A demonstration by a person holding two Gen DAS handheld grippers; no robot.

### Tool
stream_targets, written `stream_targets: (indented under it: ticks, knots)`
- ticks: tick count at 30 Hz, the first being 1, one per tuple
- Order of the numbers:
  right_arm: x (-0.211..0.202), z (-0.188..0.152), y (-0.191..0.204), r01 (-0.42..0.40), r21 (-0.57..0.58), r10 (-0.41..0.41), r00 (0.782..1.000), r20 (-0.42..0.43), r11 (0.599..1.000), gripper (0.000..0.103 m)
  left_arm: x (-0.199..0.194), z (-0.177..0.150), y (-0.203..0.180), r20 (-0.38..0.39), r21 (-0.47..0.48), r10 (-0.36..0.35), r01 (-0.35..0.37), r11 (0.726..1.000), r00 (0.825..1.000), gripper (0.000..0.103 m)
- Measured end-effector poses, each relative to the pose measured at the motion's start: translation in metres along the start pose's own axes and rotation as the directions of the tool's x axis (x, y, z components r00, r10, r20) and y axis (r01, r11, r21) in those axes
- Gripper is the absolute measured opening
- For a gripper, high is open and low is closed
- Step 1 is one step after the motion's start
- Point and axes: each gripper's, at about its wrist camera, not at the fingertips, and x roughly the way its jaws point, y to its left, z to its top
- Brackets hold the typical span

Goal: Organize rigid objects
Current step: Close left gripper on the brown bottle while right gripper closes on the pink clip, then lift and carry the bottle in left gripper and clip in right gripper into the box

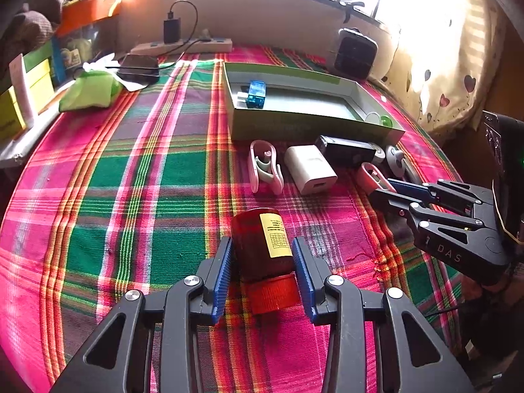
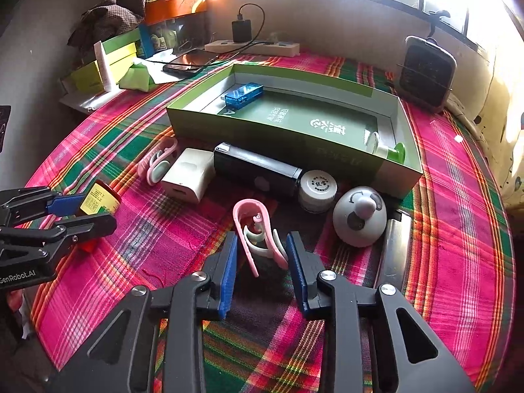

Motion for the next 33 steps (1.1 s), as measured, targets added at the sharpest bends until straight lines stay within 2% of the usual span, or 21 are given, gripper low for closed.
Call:
stream_targets:
  ticks: [1, 33]
  knots:
    - [0.0, 0.0, 0.0, 0.001, 0.0, -0.001, 1.0, 0.002, 1.0, 0.023, 0.0, 0.0, 0.001, 0.001, -0.001, -0.001, 0.001, 1.0, 1.0, 0.035]
    - [-0.019, 0.0, -0.006, -0.013, 0.042, 0.01, 0.998, 0.063, 0.999, 0.023, -0.004, 0.014, -0.006, 0.029, 0.015, -0.021, 0.02, 1.0, 0.999, 0.031]
